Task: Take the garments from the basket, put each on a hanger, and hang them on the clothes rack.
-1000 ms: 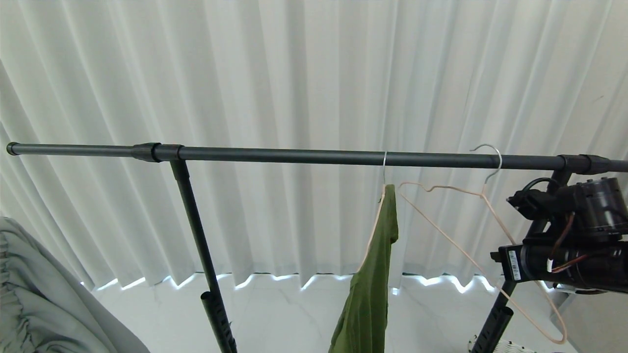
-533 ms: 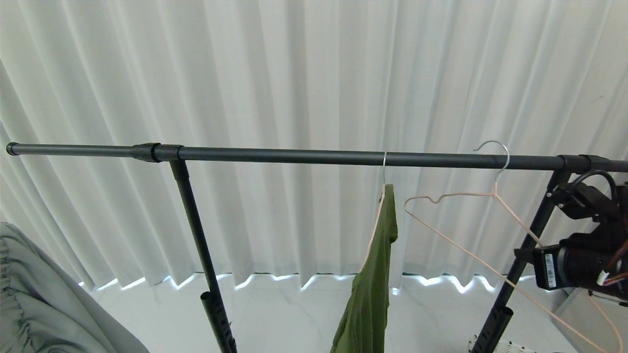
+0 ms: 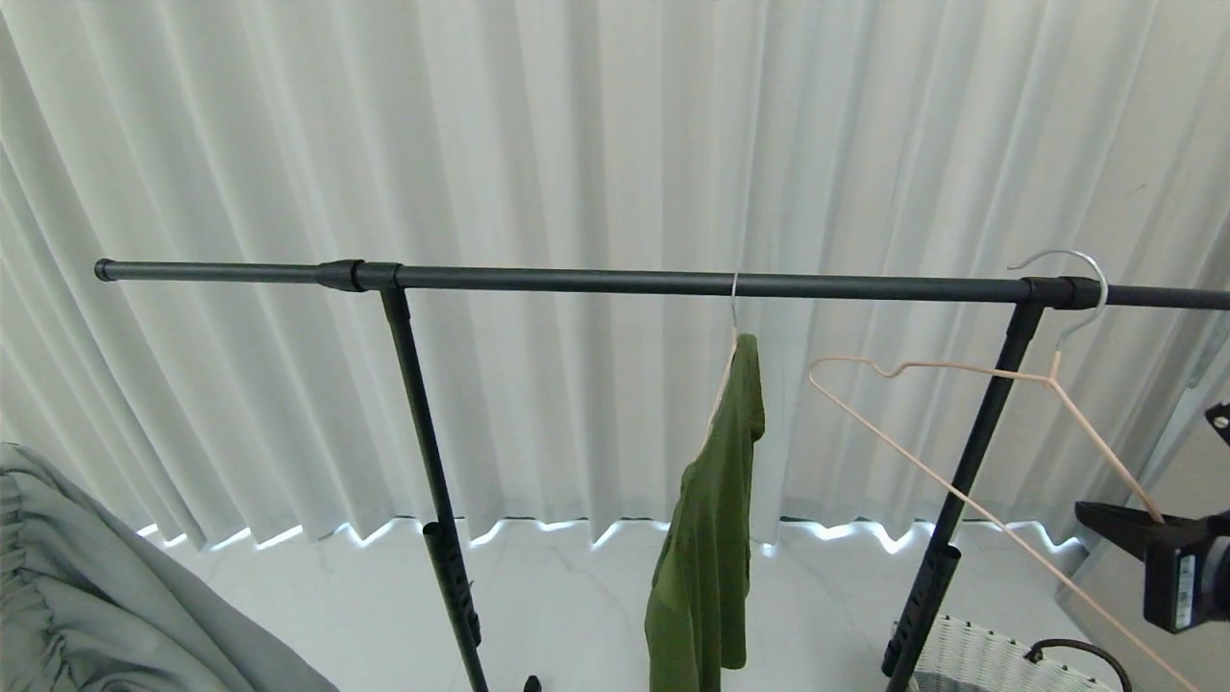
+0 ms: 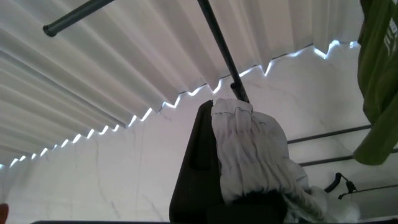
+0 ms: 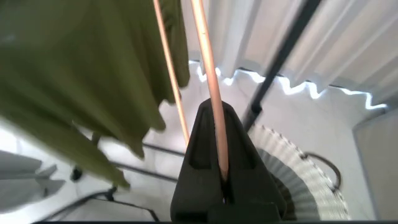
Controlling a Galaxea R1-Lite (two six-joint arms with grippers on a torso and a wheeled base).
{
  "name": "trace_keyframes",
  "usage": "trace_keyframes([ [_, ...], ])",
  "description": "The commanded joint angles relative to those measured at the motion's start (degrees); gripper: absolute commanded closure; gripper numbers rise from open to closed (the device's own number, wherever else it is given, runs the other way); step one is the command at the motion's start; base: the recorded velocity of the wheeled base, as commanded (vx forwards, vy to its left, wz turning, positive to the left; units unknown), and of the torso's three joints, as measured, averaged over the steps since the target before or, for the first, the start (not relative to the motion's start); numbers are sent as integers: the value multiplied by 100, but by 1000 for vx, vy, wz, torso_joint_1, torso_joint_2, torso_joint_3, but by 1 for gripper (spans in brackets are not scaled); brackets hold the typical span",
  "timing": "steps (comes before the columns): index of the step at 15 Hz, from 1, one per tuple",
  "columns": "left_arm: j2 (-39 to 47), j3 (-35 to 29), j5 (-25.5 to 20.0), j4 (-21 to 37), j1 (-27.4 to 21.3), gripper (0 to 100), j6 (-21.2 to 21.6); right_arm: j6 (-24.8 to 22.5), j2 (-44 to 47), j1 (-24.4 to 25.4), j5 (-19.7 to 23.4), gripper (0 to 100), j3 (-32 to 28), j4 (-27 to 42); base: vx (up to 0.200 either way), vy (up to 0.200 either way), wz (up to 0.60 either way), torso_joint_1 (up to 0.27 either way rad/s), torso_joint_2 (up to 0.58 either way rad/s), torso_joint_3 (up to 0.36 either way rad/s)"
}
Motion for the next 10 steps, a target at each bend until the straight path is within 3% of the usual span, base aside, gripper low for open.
trace_keyframes([
  [1,-2,20,6,2,1,100,-2,-62,-743,17,34,100,129,155,-200,0,0,-2,2,2],
  [6,103,319,-2,-33,-8,100,-10,-71,-1349,544,34,100,156,261,-200,0,0,0,0,2],
  [8,174,424,-2,-341,1,100,16,-71,-1340,729,60,100,77,261,0,0,0,0,0,0],
  [10,358,416,-2,-560,1,100,16,-45,-1305,1309,104,100,-3,261,0,0,0,0,0,0],
])
